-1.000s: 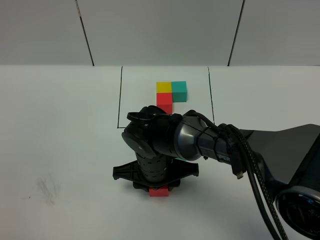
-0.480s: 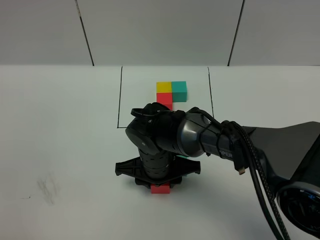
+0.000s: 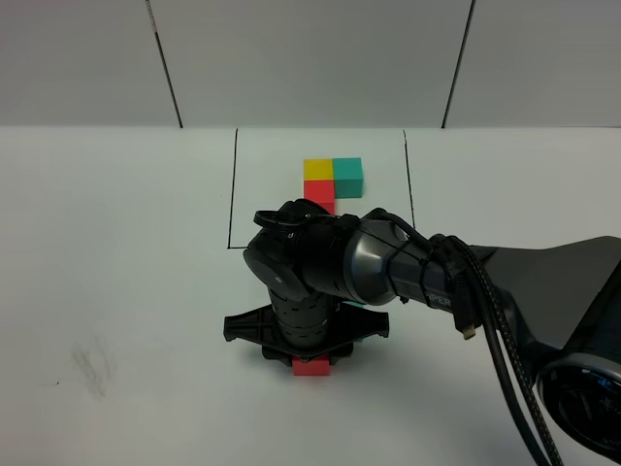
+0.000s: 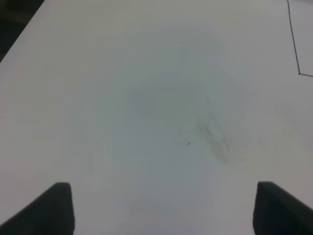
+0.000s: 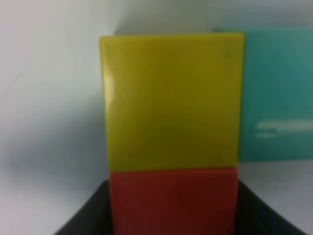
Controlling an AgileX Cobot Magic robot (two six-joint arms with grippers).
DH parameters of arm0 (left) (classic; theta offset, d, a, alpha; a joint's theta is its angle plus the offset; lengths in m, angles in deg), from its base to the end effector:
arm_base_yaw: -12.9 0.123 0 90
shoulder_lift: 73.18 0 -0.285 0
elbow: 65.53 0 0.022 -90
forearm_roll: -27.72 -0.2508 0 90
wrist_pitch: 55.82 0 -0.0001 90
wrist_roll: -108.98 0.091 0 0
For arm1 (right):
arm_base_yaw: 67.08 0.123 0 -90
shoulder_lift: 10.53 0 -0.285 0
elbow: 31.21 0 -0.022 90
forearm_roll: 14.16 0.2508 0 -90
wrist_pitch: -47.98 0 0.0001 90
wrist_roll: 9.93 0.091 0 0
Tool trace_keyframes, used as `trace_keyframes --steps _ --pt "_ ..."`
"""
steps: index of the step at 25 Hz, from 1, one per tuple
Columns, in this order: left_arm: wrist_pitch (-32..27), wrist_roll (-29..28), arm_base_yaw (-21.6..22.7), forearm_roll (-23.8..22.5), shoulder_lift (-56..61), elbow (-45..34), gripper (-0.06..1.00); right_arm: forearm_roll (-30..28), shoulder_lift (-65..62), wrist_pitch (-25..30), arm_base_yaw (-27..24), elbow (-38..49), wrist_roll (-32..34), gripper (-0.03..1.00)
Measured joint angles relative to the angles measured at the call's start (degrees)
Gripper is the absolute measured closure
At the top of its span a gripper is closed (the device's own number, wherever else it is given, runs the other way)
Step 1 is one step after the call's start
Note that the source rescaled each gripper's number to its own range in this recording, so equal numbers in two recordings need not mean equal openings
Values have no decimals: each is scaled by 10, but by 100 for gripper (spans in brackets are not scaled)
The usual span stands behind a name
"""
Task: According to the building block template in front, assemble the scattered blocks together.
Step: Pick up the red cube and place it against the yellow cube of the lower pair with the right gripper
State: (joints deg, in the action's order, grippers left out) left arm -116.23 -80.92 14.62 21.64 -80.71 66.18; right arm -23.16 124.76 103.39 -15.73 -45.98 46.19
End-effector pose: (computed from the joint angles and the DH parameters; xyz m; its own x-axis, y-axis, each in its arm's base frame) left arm -0.0063 0.0082 0.2795 -0.4229 -0.1322 -0.8965 -0.1645 0.9841 -0.0675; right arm 0.2818 0.3336 0.1251 -0.9890 -0.0030 -0.1481 0.0001 0.9998 -0.0212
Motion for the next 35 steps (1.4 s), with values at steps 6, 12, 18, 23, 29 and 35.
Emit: trace_keyframes --steps 6,12,18,23,29,35 --pt "0 0 0 0 0 0 31 1 0 0 0 0 -4 95" --pt "0 0 0 0 0 0 31 1 0 1 0 0 -5 95" --pt "0 0 0 0 0 0 31 10 0 1 0 0 -8 95" --pt "0 0 0 0 0 0 31 11 0 2 0 0 -8 95" --pt "0 0 0 0 0 0 31 12 0 2 0 -1 -6 95" --pt "0 0 0 0 0 0 31 12 0 2 0 -1 -6 95"
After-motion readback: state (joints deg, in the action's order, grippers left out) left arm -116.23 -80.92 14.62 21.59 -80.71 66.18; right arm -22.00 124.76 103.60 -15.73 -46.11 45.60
